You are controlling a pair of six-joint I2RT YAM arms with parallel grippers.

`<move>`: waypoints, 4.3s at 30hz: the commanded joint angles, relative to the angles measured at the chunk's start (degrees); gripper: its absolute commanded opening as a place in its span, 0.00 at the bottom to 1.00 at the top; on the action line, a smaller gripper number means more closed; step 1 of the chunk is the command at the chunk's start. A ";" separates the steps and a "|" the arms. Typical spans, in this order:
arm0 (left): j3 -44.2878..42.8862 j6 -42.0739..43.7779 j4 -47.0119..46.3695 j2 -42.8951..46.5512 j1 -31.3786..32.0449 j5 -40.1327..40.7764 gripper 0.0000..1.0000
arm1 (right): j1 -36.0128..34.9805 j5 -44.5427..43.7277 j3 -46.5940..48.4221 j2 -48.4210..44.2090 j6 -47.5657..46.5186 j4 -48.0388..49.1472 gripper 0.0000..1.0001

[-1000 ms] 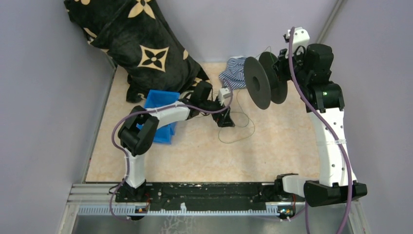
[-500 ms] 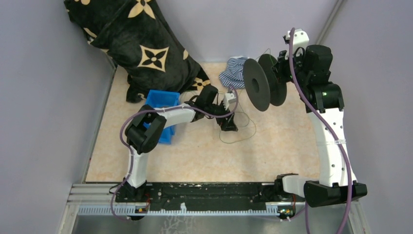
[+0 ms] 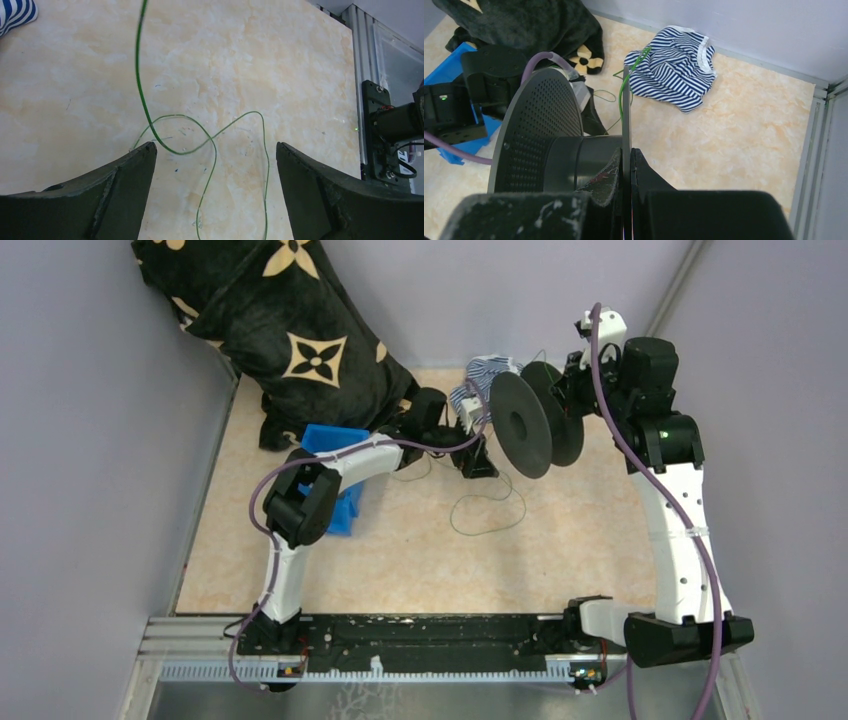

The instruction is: Wrap the cables

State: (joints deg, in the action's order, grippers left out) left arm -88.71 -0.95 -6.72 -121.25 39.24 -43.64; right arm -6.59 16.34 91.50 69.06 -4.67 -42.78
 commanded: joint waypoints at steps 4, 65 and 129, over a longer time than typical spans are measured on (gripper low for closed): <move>-6.41 -6.94 -2.43 -5.69 -1.19 -0.03 0.90 | 0.06 2.03 1.25 -2.09 1.59 4.29 0.00; 3.59 4.74 2.65 2.25 2.76 1.74 0.09 | 0.09 -11.13 -4.74 5.69 14.48 18.94 0.00; -13.43 20.52 6.64 -15.50 12.01 1.00 0.69 | 1.67 -6.24 20.29 1.23 12.29 4.03 0.00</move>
State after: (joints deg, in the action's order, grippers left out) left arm -99.85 22.52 1.15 -134.56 50.24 -41.54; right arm -5.37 10.17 107.83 72.38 7.09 -43.92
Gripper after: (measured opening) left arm 0.705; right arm 0.024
